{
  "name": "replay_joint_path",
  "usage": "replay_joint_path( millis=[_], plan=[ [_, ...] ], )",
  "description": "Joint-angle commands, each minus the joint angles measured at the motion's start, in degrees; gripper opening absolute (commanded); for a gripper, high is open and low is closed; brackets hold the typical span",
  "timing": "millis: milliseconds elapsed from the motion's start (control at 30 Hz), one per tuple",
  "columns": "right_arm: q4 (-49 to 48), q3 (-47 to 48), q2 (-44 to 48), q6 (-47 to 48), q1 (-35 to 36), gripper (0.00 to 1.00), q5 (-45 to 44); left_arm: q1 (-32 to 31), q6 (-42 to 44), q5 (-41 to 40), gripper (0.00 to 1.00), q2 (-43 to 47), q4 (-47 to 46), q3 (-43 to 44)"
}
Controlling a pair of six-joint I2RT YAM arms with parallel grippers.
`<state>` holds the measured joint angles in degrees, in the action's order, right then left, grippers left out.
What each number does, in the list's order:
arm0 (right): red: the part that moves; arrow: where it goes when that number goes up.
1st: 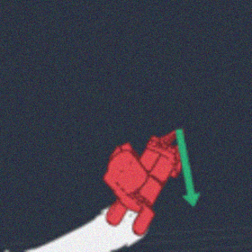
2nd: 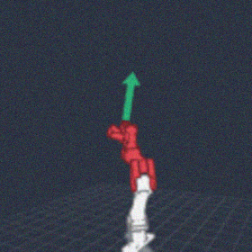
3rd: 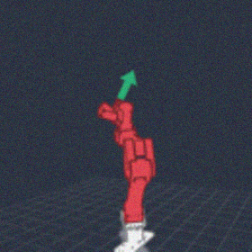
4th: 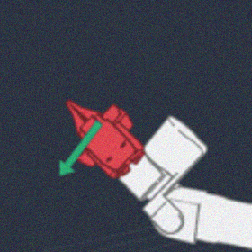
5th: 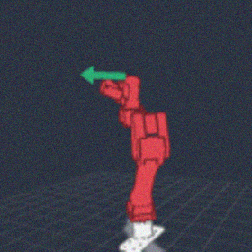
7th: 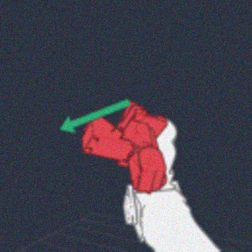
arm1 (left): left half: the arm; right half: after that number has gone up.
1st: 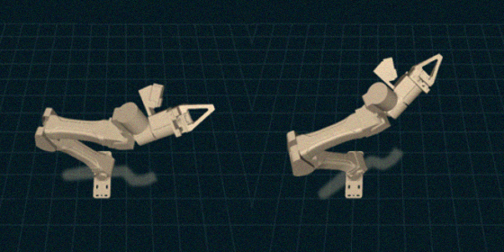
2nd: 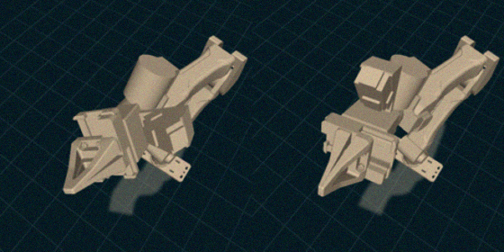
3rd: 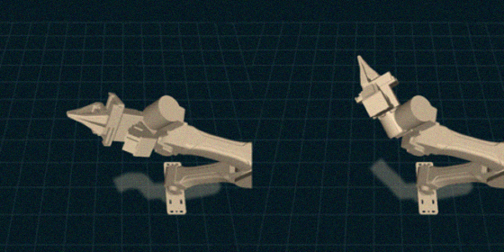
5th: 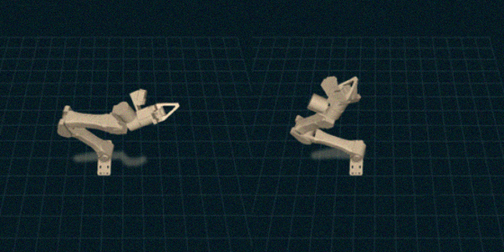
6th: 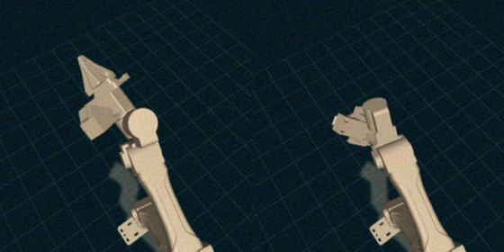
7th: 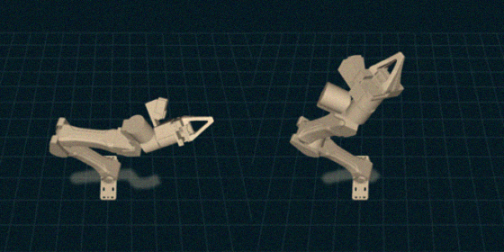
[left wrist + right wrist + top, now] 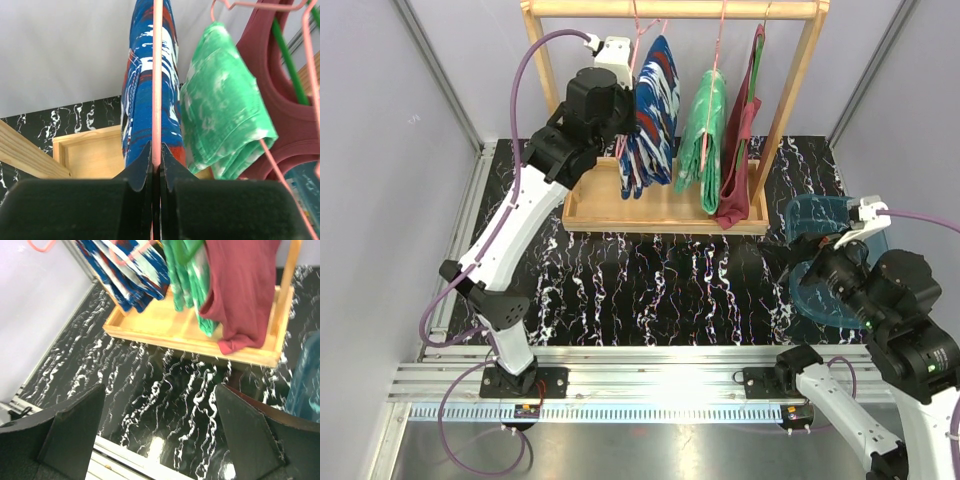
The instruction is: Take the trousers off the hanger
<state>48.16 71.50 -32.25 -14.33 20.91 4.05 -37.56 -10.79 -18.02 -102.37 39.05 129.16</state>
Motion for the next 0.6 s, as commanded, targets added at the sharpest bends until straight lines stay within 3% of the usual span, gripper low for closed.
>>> replay_joint_path(
  millis=[0,233,400,500,567],
  plan=[
    [-1.23,5.39,-3.08,2.81,0.36,0.99,4.18,-0.76,-2.39,-0.96,0.0,5.77,-12.86,3.2],
    [5.18,20.93,-17.91,5.97,0.27,0.99,17.3,-3.83,-8.98,-6.5,0.0,15.6,-7.59,-6.1],
    [6.34,32.02,-28.38,7.38,0.45,0.99,22.64,-8.49,-14.69,-11.59,0.0,27.19,-6.88,-18.32],
    [4.22,34.05,-33.48,8.35,2.64,0.99,21.63,-11.39,-18.83,-14.67,0.0,30.99,-5.47,-23.4],
    [4.48,35.97,-37.07,10.79,11.49,0.99,16.02,-13.93,-21.02,-16.43,0.0,33.98,-5.38,-25.79]
  ],
)
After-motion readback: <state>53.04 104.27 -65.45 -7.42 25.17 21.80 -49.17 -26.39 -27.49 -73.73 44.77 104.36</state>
